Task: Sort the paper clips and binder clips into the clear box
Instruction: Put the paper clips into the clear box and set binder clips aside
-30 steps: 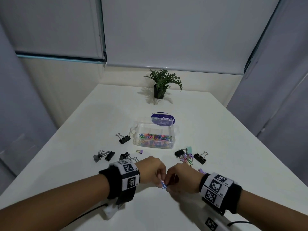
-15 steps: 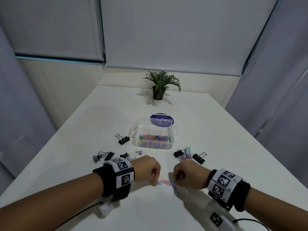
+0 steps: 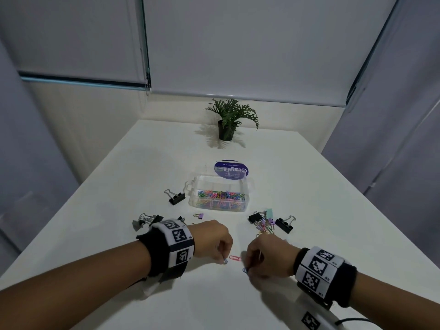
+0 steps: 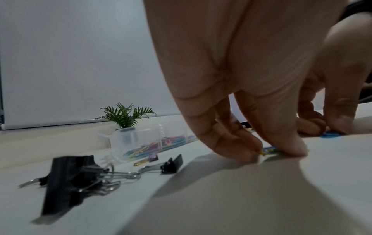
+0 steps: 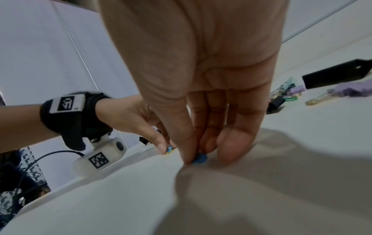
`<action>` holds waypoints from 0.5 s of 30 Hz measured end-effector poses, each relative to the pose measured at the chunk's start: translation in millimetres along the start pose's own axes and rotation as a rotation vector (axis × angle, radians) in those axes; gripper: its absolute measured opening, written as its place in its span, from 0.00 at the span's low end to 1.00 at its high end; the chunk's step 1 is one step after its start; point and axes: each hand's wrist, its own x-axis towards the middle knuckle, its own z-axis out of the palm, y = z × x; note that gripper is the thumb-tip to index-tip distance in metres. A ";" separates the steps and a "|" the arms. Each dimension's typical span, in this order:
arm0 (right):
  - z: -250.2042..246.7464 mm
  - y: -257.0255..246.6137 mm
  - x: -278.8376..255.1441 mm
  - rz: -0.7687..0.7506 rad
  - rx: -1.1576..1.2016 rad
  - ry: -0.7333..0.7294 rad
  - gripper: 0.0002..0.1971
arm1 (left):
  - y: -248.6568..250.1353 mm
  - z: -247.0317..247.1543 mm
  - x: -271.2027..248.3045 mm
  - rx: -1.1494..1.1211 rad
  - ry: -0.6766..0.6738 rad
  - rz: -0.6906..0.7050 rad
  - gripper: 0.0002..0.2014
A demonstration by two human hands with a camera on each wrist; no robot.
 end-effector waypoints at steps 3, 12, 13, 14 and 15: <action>-0.2 -4.4 0.4 -0.042 -0.003 -0.044 0.06 | 2.6 2.3 1.2 0.017 -0.004 -0.022 0.07; 3.8 3.5 -2.7 -0.063 -0.050 -0.035 0.07 | 16.7 13.3 -0.4 -0.013 0.062 -0.018 0.09; 2.0 5.8 -2.3 -0.061 -0.048 -0.023 0.07 | 18.5 13.7 -0.3 -0.049 0.090 -0.021 0.11; -0.6 8.9 -1.1 -0.059 -0.046 -0.011 0.07 | 20.0 13.7 0.1 -0.071 0.110 -0.022 0.12; -4.8 11.9 0.1 -0.060 -0.048 0.010 0.07 | 21.2 13.2 0.7 -0.076 0.118 -0.020 0.14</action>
